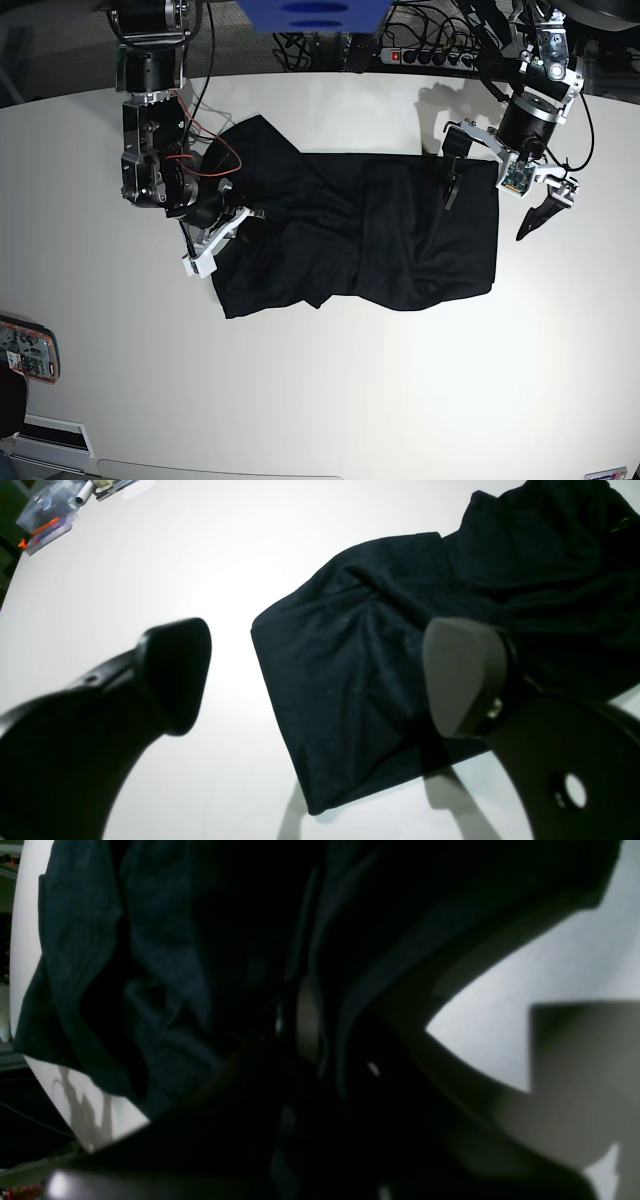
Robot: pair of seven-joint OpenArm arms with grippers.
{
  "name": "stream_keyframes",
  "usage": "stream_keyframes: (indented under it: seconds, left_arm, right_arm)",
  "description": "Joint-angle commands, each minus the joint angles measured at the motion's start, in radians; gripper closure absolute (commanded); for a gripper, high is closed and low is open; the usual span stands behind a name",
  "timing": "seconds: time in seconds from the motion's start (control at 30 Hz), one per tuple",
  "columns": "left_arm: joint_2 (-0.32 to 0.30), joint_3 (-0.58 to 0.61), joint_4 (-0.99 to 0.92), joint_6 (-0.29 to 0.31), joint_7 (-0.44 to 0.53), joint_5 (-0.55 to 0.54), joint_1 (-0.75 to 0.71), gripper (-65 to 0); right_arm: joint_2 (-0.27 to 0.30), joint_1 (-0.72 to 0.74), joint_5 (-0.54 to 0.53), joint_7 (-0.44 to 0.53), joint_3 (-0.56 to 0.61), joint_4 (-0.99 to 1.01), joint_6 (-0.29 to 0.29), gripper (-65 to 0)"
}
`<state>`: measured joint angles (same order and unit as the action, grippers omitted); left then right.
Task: Fold the T-shirt properly
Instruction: 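Grasp the opposite strip end with the right gripper, then fold the held end over the bundle with the right gripper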
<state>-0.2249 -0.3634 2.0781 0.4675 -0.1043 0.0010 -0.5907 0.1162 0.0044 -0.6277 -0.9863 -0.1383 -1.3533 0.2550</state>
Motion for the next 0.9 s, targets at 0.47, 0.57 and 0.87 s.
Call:
stream_keyframes:
  seconds: [0.47,0.57,0.87]
  left_arm:
    - [-0.006,-0.007,0.014,-0.005,0.028,-0.016,0.001,-65.0]
    - [-0.006,-0.007,0.014,-0.005,0.028,-0.016,0.001,-65.0]
    - [-0.006,-0.007,0.014,-0.005,0.030,-0.016,-0.002,-65.0]
  right_arm:
    - [0.110,0.010,0.187,-0.038,-0.004,-0.007,0.002,0.0]
    - [0.110,0.012,0.273,-0.055,-0.004,-0.012,0.002,0.0]
    - [0.110,0.062,0.503,-0.095,-0.065,-0.013,0.002,0.0]
